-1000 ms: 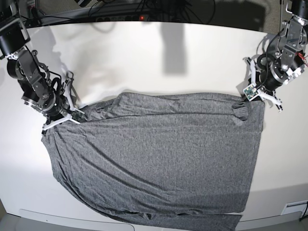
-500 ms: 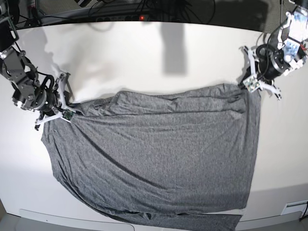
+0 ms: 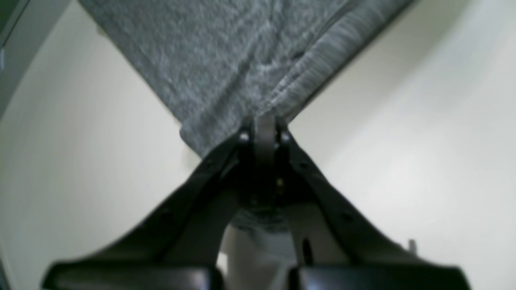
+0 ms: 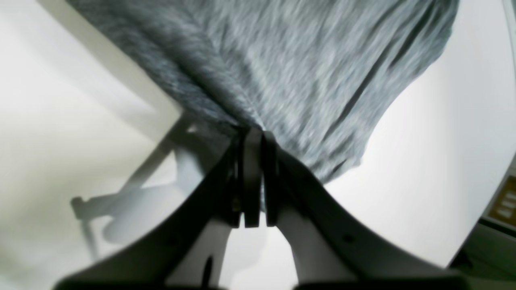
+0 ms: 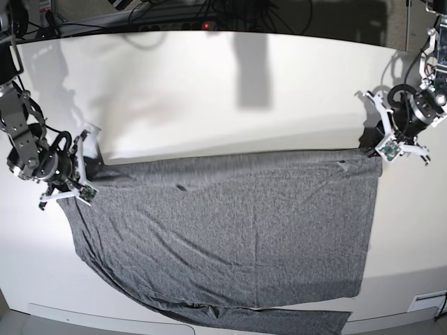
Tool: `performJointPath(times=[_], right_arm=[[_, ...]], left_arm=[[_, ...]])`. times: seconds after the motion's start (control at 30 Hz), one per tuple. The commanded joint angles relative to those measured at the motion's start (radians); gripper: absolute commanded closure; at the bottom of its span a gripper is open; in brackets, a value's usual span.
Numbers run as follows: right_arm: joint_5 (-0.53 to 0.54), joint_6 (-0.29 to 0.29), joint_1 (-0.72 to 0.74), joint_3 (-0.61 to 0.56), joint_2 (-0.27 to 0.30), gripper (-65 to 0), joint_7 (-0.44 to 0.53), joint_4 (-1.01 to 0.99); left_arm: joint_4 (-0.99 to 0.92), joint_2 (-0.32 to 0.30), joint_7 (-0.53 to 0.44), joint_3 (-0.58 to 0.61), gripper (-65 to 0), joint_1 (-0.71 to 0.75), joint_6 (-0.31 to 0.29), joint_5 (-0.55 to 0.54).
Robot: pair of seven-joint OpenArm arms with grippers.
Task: Fold the T-shirt properly
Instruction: 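Carry both held corners over the shirt toward the hem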
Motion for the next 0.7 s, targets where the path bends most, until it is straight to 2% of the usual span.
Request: performJointPath(times=[0.0, 0.07, 0.17, 0.33, 0.43, 0.67], right_arm=[[-0.006, -0.006, 0.034, 0.010, 0.005, 0.0, 0.009, -0.006], [-0.023, -0.010, 0.064, 0.010, -0.027, 0.0, 0.011, -0.046], [-0.025, -0.013, 0.117, 0.010, -0.073, 0.0, 0.026, -0.131], [-0.026, -0.013, 0.203, 0.010, -0.133, 0.0, 0.048, -0.264], [-0.026, -0.013, 0.245, 0.010, -0.154, 0.0, 0.056, -0.314], [-0.026, -0.023, 0.297, 0.010, -0.165, 0.0, 0.056, -0.330]], left_arm=[[0.013, -0.014, -0.019, -0.007, 0.0, -0.024, 0.015, -0.010], [0.000, -0.015, -0.015, -0.007, 0.0, -0.042, 0.021, -0.011], [-0.049, -0.013, -0.016, -0.007, 0.0, -0.078, 0.072, -0.011], [-0.166, -0.009, -0.042, -0.006, 0.0, -0.166, 0.075, -0.013], [-0.223, -0.009, -0.077, -0.006, 0.0, -0.220, 0.074, -0.010], [-0.248, -0.009, -0.079, -0.006, 0.0, -0.303, 0.074, -0.011]])
